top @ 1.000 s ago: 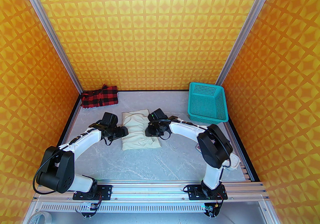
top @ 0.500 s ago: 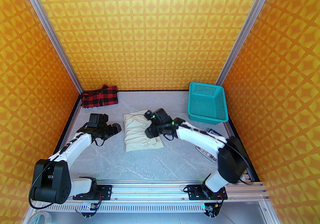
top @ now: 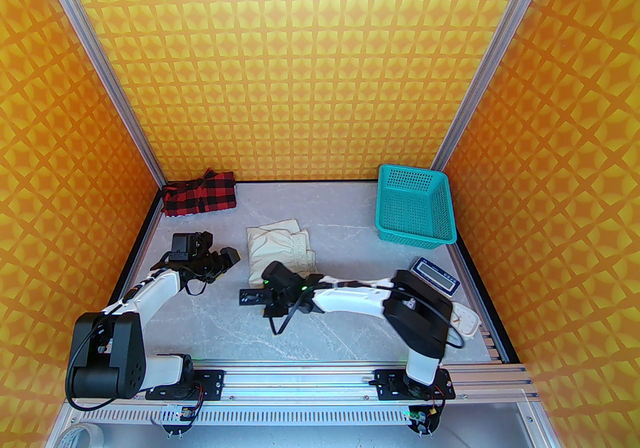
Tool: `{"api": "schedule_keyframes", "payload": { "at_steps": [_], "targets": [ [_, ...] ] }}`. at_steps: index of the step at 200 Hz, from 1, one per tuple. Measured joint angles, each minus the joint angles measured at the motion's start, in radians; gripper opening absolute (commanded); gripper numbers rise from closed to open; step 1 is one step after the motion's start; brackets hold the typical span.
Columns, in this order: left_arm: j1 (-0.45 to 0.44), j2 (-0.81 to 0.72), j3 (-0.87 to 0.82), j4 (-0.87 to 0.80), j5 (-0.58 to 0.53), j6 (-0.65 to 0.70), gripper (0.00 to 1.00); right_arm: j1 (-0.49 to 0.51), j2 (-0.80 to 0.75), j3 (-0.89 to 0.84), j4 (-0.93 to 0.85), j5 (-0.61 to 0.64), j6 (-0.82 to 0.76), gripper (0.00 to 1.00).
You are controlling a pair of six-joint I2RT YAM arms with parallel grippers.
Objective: Fold and stack the mixed laundry pile
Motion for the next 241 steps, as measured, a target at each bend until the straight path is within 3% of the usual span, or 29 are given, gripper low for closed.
{"api": "schedule_keyframes", "payload": {
  "at_steps": [25, 77, 102, 149, 207, 241],
  "targets": [
    [0.018, 0.000, -0.008, 0.000, 0.016, 0.000, 0.76, 0.020, 0.063, 0.015, 0.039, 0.050, -0.055, 0.45],
    [0.024, 0.000, -0.015, 0.014, 0.031, -0.003, 0.77, 0.038, 0.122, 0.011, 0.178, 0.188, -0.080, 0.09],
    [0.024, -0.001, -0.056, 0.061, 0.058, -0.037, 0.77, 0.037, 0.124, -0.029, 0.281, 0.256, -0.076, 0.00],
    [-0.022, 0.008, -0.168, 0.194, 0.126, -0.163, 0.81, 0.035, 0.064, -0.158, 0.431, 0.269, -0.049, 0.00],
    [-0.117, 0.130, -0.203, 0.537, 0.175, -0.386, 0.82, 0.035, -0.012, -0.238, 0.542, 0.248, -0.010, 0.00],
    [-0.148, 0.158, -0.212, 0.602, 0.173, -0.451, 0.84, 0.026, -0.038, -0.261, 0.574, 0.237, 0.000, 0.00]
  ]
}}
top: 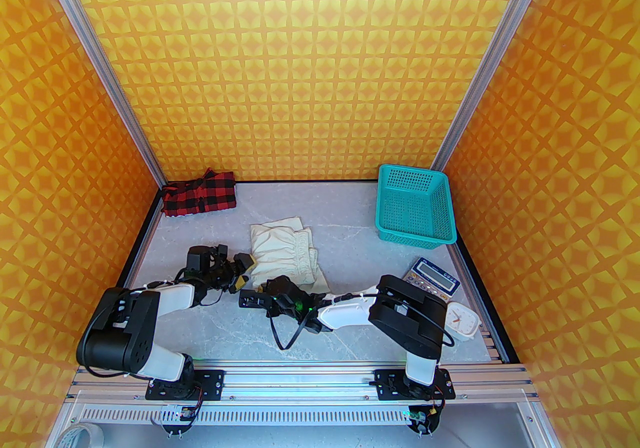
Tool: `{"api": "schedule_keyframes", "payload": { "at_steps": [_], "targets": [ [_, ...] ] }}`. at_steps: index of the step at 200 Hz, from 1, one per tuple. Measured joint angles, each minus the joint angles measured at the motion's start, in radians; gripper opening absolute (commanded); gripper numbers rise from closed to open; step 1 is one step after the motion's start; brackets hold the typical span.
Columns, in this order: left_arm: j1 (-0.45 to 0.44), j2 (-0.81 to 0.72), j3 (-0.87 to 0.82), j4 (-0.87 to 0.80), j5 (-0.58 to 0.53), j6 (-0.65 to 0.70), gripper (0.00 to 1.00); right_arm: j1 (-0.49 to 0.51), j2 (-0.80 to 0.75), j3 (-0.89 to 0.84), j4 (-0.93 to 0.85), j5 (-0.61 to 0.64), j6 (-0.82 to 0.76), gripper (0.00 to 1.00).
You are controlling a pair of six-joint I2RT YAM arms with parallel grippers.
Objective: Fold and stack the mixed laundry pile
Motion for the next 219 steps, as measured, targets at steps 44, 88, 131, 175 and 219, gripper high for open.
{"api": "schedule_keyframes", "payload": {
  "at_steps": [44, 88, 131, 175, 219],
  "targets": [
    [-0.057, 0.050, 0.037, 0.008, -0.031, -0.043, 0.83, -0.022, -0.044, -0.036, 0.028, -0.026, 0.009, 0.00],
    [-0.098, 0.150, 0.120, 0.050, -0.069, -0.099, 0.79, -0.041, -0.088, -0.069, 0.043, -0.044, 0.019, 0.00],
    [-0.140, 0.230, 0.208, 0.064, -0.105, -0.132, 0.67, -0.056, -0.116, -0.092, 0.064, -0.063, 0.019, 0.00],
    [-0.150, 0.258, 0.270, 0.063, -0.128, -0.153, 0.09, -0.063, -0.135, -0.110, 0.095, -0.069, 0.023, 0.28],
    [-0.151, 0.296, 0.356, 0.011, -0.140, -0.092, 0.00, -0.063, -0.210, -0.180, 0.101, -0.078, 0.068, 0.54]
  ]
}}
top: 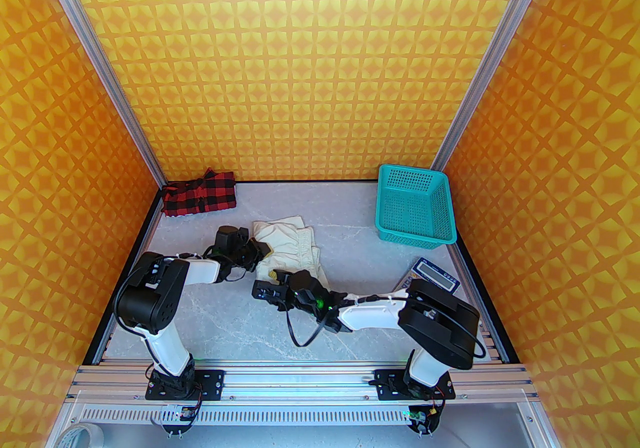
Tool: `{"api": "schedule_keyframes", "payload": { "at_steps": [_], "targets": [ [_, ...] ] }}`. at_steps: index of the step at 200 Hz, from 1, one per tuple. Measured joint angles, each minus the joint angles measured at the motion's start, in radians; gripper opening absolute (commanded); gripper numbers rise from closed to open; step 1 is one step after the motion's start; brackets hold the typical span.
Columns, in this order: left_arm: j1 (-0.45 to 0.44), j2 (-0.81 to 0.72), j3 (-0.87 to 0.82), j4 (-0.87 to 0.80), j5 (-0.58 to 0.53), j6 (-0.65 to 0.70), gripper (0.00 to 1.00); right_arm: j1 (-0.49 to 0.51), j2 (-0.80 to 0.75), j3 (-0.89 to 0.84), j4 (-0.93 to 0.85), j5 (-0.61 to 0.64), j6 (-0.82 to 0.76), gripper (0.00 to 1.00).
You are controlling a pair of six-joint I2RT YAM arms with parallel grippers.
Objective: Fold and stack the mixed laundry pile
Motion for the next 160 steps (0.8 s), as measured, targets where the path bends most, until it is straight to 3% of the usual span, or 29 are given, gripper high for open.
{"api": "schedule_keyframes", "payload": {
  "at_steps": [21, 92, 123, 160],
  "targets": [
    [0.006, 0.015, 0.126, -0.141, -0.013, 0.125, 0.00, 0.000, -0.098, -0.066, -0.007, 0.021, 0.066, 0.54],
    [0.116, 0.240, 0.824, -0.733, -0.180, 0.791, 0.00, -0.083, -0.481, -0.233, -0.032, 0.229, 0.260, 0.55],
    [0.162, 0.338, 1.011, -0.842, -0.262, 0.990, 0.00, -0.122, -0.551, -0.261, -0.037, 0.286, 0.280, 0.55],
    [0.226, 0.395, 1.125, -0.877, -0.278, 1.113, 0.00, -0.134, -0.581, -0.292, -0.043, 0.310, 0.294, 0.55]
  ]
}}
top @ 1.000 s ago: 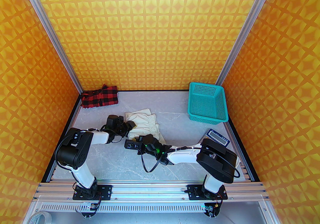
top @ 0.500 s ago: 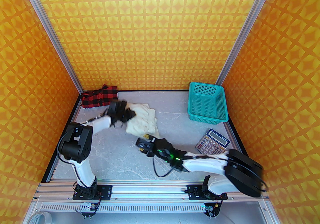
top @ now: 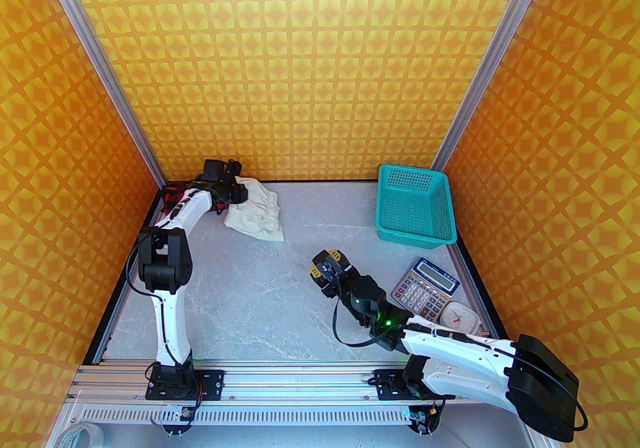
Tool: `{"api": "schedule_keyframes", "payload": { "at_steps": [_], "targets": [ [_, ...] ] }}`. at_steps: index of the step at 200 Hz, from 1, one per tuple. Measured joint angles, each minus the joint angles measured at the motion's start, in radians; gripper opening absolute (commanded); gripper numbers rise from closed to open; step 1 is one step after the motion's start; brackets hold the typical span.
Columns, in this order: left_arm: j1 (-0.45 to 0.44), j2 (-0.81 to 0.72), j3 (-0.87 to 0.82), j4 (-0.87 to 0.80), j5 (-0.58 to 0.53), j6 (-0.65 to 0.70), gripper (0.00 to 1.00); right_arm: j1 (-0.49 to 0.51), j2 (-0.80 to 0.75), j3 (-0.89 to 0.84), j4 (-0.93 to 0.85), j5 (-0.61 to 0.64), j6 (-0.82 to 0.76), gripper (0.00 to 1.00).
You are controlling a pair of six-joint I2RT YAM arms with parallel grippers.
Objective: Fold and stack the mixed laundry pile
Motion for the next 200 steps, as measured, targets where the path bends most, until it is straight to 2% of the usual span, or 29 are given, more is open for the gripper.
{"api": "schedule_keyframes", "payload": {
  "at_steps": [42, 75, 124, 164, 168, 179, 186, 200],
  "targets": [
    [0.104, 0.003, 0.057, -0.003, 0.054, 0.124, 0.00, -0.003, -0.045, -0.020, -0.017, 0.017, 0.000, 0.55],
    [0.228, 0.003, 0.076, 0.009, 0.137, 0.165, 0.00, -0.013, -0.062, -0.031, -0.017, 0.032, -0.007, 0.56],
    [0.439, 0.117, 0.096, 0.108, 0.211, 0.024, 0.00, -0.031, 0.009, -0.026, -0.020, 0.031, -0.022, 0.56],
    [0.496, 0.229, 0.093, 0.126, 0.214, -0.068, 0.00, -0.043, 0.095, 0.039, -0.037, 0.023, -0.033, 0.56],
    [0.496, 0.236, 0.093, 0.126, 0.214, -0.074, 0.04, -0.043, 0.100, 0.047, -0.042, 0.024, -0.033, 0.56],
    [0.497, 0.246, 0.095, 0.123, 0.214, -0.093, 0.33, -0.049, 0.111, 0.074, -0.064, 0.040, -0.021, 0.56],
    [0.497, 0.250, 0.105, 0.117, 0.214, -0.100, 0.47, -0.054, 0.113, 0.088, -0.081, 0.055, -0.006, 0.56],
    [0.497, 0.257, 0.137, 0.090, 0.206, -0.110, 0.64, -0.076, 0.100, 0.120, -0.153, 0.088, 0.041, 0.57]
  ]
}}
